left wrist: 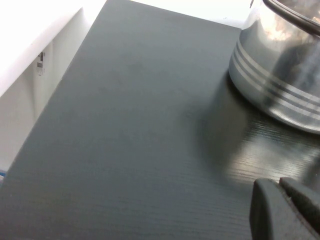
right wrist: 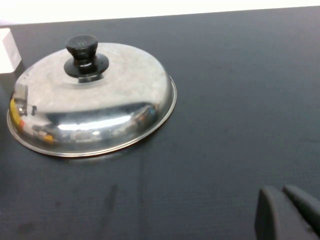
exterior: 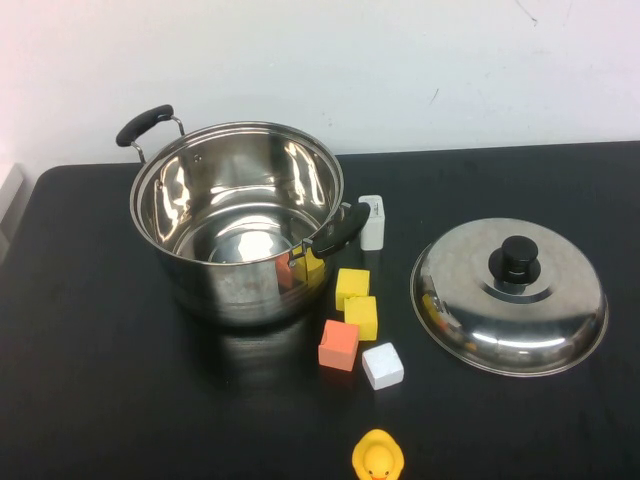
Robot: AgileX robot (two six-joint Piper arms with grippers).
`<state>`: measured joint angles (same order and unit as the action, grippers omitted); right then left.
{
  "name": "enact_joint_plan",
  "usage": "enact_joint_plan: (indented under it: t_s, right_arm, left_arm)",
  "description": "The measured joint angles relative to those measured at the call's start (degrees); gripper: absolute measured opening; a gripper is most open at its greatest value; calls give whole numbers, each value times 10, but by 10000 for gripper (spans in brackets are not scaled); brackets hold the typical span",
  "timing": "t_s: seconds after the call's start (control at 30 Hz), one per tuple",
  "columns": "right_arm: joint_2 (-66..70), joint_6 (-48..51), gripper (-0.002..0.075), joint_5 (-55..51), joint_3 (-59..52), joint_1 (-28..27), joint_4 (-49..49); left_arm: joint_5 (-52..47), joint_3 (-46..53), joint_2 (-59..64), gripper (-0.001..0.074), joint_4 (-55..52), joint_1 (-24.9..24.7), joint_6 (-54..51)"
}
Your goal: Cover the pot
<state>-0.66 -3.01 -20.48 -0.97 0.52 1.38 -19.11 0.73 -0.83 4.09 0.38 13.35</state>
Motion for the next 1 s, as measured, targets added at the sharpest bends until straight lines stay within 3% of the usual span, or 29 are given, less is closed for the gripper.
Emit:
enact_joint_plan:
  t_s: [0.2,0.43,0.53,0.8,1.0]
  right_arm:
    - [0,-20,-2,1,0,0,-21]
    - [0,-195,-2,-2,-4,0,-302]
    - [0,-214,-2,3,-6,0,-370]
    - [0,-194,-2,18,-6,0,-381]
    - [0,-10,-2,22,9,0,-394]
  left_arm:
    - [0,0,0,-2,0,0,0]
    - [0,0,0,-1,0,0,0]
    - [0,0,0,-2,0,0,0]
    - [0,0,0,-1,0,0,0]
    - [0,0,0,-2,0,0,0]
